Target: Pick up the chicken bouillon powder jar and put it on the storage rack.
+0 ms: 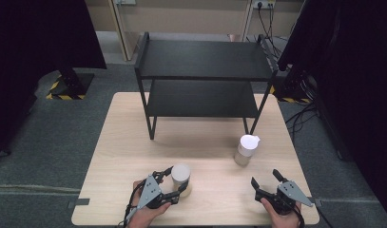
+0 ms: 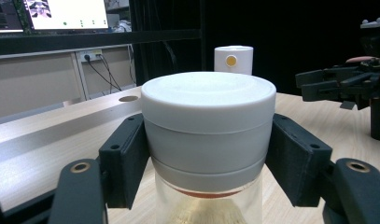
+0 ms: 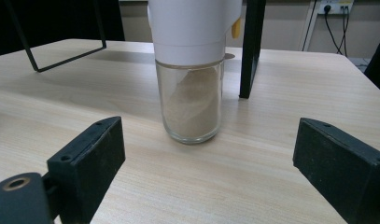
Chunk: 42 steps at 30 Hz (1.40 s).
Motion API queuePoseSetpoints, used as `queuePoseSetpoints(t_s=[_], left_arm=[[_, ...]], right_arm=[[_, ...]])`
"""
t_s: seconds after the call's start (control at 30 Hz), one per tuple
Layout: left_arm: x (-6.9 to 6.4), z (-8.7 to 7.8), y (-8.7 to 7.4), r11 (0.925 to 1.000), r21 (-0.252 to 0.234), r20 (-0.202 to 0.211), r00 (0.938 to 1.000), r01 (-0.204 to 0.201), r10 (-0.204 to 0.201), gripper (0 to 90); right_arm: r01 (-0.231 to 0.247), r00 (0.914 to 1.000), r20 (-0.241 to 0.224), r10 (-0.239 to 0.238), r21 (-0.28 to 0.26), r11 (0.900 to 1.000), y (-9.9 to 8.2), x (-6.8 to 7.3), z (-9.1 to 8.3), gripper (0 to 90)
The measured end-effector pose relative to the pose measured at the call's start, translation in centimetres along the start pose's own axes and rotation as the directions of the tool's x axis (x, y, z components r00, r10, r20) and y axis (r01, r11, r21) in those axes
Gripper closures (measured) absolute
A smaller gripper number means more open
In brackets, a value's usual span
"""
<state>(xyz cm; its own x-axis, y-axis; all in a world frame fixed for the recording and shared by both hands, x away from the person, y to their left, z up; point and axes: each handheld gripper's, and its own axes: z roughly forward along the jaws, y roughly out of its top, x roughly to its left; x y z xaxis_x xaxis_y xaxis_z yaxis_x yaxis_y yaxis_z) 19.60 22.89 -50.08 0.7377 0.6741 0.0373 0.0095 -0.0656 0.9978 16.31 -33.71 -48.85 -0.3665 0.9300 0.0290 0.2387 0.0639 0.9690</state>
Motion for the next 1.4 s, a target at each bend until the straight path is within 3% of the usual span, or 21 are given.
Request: queuePoseSetpoints(t_s=[0.33, 0.63, 0.83, 1.4], left_arm=[[-0.7, -0.1, 0.9, 0.9998, 0.020, -0.016, 0.9999, -0.005, 0.005, 33.8], [-1.0, -0.6, 2.5, 0.9994, -0.034, -0.037, 0.9993, 0.006, -0.007, 33.8], [-0.9, -0.6, 3.8, 0.9977, -0.068, -0.074, 0.9972, -0.009, 0.004, 33.8], [-0.8, -0.1, 5.7, 0.9892, -0.145, -0.168, 0.9857, -0.021, -0.003, 33.8]], right_arm=[[0.002, 1.0000, 0.001, -0.002, -0.004, 1.0000, -0.1, 0.0, 0.0, 9.2], [-0.004, 1.0000, 0.005, 0.004, -0.009, 0.9999, -0.2, 0.0, -0.1, 9.3], [-0.004, 1.0000, 0.007, 0.004, -0.011, 0.9999, -0.2, 0.1, -0.1, 9.3], [-0.001, 0.9999, 0.011, 0.001, -0.016, 0.9999, -0.3, 0.1, -0.2, 9.3]])
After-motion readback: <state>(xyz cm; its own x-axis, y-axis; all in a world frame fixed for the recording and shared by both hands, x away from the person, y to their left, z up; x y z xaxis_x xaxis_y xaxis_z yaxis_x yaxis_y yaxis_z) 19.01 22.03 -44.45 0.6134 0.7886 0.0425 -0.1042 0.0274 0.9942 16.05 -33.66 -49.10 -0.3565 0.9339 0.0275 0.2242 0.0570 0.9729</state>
